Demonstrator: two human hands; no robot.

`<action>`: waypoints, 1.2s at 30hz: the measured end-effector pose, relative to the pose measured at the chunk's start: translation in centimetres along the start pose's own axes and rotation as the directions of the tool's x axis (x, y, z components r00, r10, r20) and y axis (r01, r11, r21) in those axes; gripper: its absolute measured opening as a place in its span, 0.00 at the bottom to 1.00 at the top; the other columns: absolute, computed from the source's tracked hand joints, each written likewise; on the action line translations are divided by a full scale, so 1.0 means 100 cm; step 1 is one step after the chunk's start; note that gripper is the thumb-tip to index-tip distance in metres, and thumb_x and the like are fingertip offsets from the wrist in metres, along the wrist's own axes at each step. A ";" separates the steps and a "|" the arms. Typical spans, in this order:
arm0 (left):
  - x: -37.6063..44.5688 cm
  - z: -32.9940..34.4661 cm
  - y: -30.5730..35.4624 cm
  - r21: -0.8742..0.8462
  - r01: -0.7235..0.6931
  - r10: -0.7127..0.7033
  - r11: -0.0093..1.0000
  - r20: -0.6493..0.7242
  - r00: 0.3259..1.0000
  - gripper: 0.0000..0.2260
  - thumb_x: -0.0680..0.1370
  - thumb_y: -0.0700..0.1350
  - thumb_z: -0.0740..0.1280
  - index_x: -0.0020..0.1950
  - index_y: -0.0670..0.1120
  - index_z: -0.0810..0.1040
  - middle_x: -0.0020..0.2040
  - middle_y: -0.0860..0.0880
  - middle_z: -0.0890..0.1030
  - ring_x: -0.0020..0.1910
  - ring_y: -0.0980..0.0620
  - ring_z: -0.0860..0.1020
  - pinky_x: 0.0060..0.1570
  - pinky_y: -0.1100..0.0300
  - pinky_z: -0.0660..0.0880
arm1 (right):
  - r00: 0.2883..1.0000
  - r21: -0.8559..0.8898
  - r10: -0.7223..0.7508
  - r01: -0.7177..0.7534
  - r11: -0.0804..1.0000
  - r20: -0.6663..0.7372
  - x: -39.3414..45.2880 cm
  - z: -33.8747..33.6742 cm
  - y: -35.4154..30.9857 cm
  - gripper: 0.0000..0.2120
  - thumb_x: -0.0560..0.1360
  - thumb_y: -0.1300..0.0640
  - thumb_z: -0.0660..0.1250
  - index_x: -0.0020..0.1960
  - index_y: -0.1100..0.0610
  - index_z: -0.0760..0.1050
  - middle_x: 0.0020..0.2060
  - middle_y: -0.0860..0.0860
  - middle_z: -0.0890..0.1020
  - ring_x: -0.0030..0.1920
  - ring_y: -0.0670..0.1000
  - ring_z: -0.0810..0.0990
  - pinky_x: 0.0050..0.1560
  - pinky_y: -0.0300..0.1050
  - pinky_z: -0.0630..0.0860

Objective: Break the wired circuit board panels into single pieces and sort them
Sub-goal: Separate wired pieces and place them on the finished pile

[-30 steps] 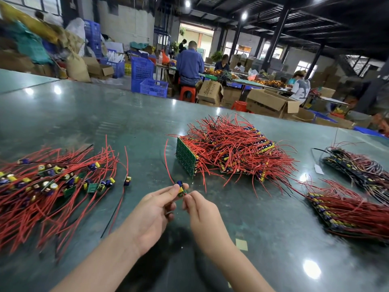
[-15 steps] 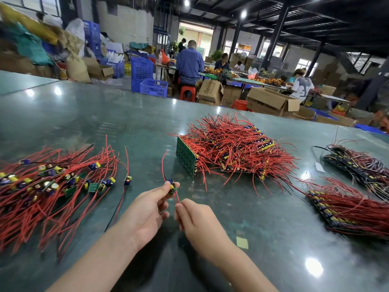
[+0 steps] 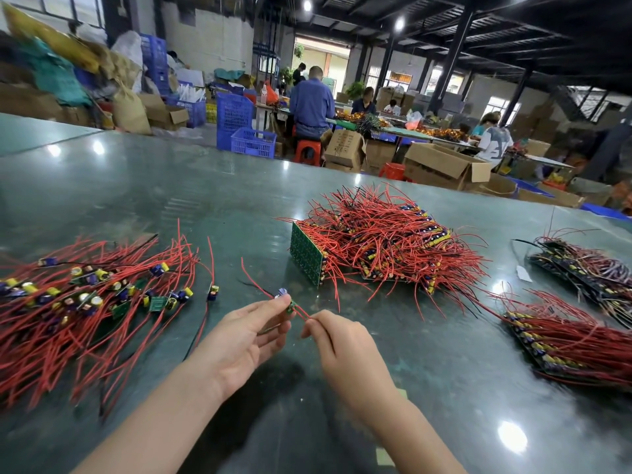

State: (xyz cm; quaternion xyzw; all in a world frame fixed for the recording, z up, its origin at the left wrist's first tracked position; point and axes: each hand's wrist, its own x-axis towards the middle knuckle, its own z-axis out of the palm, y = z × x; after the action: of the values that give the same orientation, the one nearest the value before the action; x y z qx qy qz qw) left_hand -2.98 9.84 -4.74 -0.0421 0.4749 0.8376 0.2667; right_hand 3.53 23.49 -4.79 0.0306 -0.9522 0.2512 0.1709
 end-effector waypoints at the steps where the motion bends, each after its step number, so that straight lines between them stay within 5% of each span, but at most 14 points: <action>1: 0.000 0.000 0.001 -0.007 0.024 -0.024 1.000 -0.002 1.000 0.10 0.62 0.44 0.73 0.40 0.42 0.79 0.33 0.47 0.82 0.27 0.56 0.78 0.26 0.66 0.76 | 1.000 -0.029 -0.019 0.019 0.999 0.005 0.000 0.000 0.000 0.12 0.82 0.55 0.55 0.46 0.53 0.75 0.36 0.46 0.78 0.44 0.52 0.77 0.50 0.46 0.67; 6: 0.000 0.000 0.003 -0.105 0.085 -0.083 0.991 0.027 0.996 0.05 0.63 0.43 0.72 0.31 0.41 0.82 0.31 0.45 0.80 0.24 0.55 0.75 0.24 0.68 0.74 | 0.996 0.062 0.048 -0.053 0.997 0.074 0.004 -0.001 0.004 0.12 0.81 0.59 0.56 0.39 0.50 0.69 0.27 0.46 0.71 0.36 0.57 0.74 0.43 0.49 0.68; 10: 0.002 0.001 0.002 -0.072 -0.005 0.003 0.997 -0.032 0.999 0.06 0.68 0.41 0.71 0.32 0.40 0.81 0.30 0.45 0.80 0.23 0.57 0.75 0.24 0.68 0.74 | 0.977 0.322 0.132 -0.180 0.930 0.167 0.005 -0.005 -0.001 0.18 0.81 0.58 0.56 0.33 0.50 0.68 0.21 0.46 0.71 0.27 0.44 0.69 0.37 0.41 0.68; 14: 0.004 -0.003 0.007 -0.086 -0.063 0.056 0.994 -0.077 0.995 0.07 0.71 0.39 0.70 0.35 0.39 0.80 0.30 0.44 0.81 0.24 0.56 0.76 0.25 0.68 0.75 | 0.980 0.450 0.058 -0.139 0.882 0.189 0.003 -0.010 -0.006 0.18 0.82 0.58 0.56 0.34 0.49 0.70 0.22 0.45 0.72 0.27 0.42 0.69 0.35 0.34 0.66; 21: 0.002 -0.006 0.010 -0.008 -0.231 0.230 0.973 -0.041 0.972 0.03 0.64 0.41 0.72 0.32 0.41 0.82 0.29 0.48 0.80 0.26 0.58 0.76 0.27 0.68 0.75 | 0.965 0.257 0.194 -0.235 0.937 0.175 0.006 -0.007 0.004 0.18 0.81 0.54 0.57 0.32 0.47 0.72 0.22 0.48 0.71 0.26 0.47 0.69 0.36 0.44 0.71; 25: 0.001 -0.003 0.007 0.084 -0.324 0.329 0.942 -0.054 0.943 0.07 0.63 0.42 0.72 0.38 0.41 0.81 0.28 0.51 0.79 0.27 0.59 0.75 0.29 0.69 0.74 | 0.939 0.323 0.243 -0.315 0.893 0.244 0.006 -0.008 0.005 0.18 0.81 0.54 0.57 0.33 0.50 0.73 0.19 0.46 0.73 0.21 0.42 0.69 0.30 0.37 0.69; 28: 0.006 -0.009 0.014 -0.010 -0.295 0.291 0.955 -0.139 0.947 0.05 0.69 0.38 0.71 0.33 0.42 0.81 0.28 0.49 0.80 0.26 0.58 0.76 0.27 0.68 0.75 | 0.969 0.467 0.100 -0.197 0.862 0.225 0.005 -0.010 -0.001 0.17 0.81 0.57 0.58 0.34 0.50 0.73 0.22 0.45 0.76 0.25 0.40 0.72 0.31 0.30 0.67; 32: 0.009 -0.015 0.019 -0.100 -0.189 0.173 0.977 -0.148 0.974 0.04 0.73 0.39 0.70 0.39 0.39 0.78 0.29 0.46 0.81 0.24 0.56 0.76 0.25 0.67 0.75 | 0.977 0.621 -0.038 -0.102 0.777 0.209 0.003 -0.012 -0.006 0.16 0.81 0.59 0.57 0.36 0.50 0.74 0.25 0.45 0.79 0.29 0.41 0.73 0.34 0.28 0.67; 36: 0.011 -0.018 0.022 -0.134 -0.176 0.155 0.975 -0.154 0.976 0.04 0.74 0.40 0.69 0.40 0.40 0.78 0.28 0.46 0.81 0.23 0.56 0.76 0.24 0.68 0.74 | 0.970 0.413 0.084 -0.174 0.894 0.227 0.006 -0.011 0.002 0.16 0.81 0.58 0.58 0.35 0.50 0.73 0.22 0.45 0.77 0.27 0.42 0.74 0.33 0.31 0.68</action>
State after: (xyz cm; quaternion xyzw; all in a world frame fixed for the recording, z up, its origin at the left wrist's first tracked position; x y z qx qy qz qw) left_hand -5.36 7.89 -4.39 -0.0816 0.4315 0.8845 0.1574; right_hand 3.30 24.24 -3.82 0.0293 -0.8856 0.4614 0.0446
